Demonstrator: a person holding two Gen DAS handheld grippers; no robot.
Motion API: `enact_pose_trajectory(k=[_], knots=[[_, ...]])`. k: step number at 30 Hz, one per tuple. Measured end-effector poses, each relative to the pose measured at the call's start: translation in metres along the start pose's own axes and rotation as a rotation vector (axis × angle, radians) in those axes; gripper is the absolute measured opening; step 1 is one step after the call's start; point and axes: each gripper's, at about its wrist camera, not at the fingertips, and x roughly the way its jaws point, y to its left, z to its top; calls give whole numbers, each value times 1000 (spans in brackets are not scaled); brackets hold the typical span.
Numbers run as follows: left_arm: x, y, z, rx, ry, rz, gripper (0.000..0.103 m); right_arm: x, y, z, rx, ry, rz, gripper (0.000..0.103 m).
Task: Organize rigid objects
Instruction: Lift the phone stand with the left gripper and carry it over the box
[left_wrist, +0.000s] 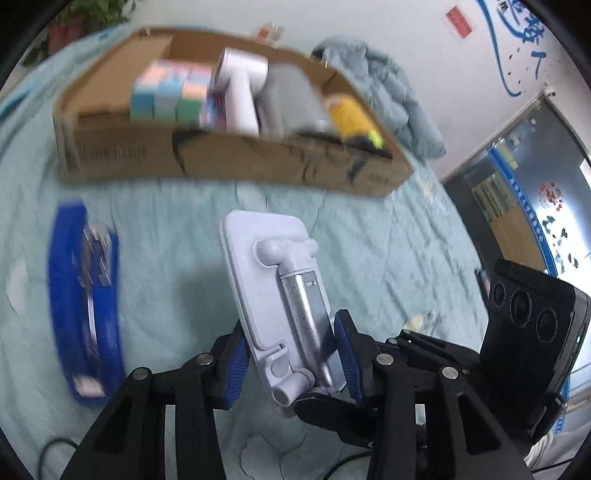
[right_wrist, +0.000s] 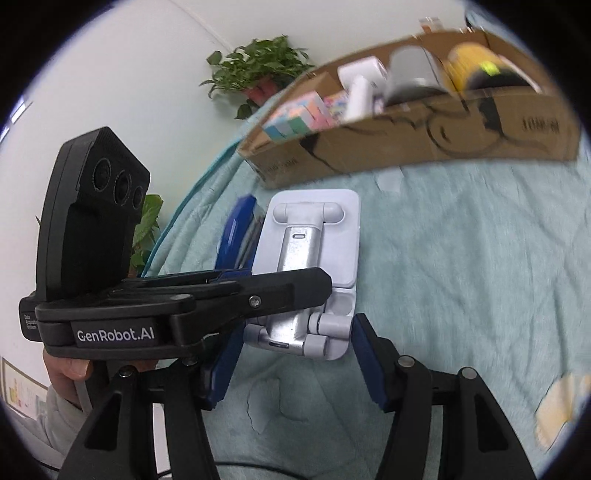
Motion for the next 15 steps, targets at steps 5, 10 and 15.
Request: enact_pose_trajectory(k=[5, 10, 15], knots=[[-29, -6, 48, 42, -84, -9, 35, 0, 15, 39, -75, -44, -18, 58], [-41, -14, 96, 105, -136, 11, 33, 2, 13, 79, -101, -68, -10, 58], [-38, 0, 142, 47, -142, -6, 33, 11, 4, 117, -109, -55, -15, 58]])
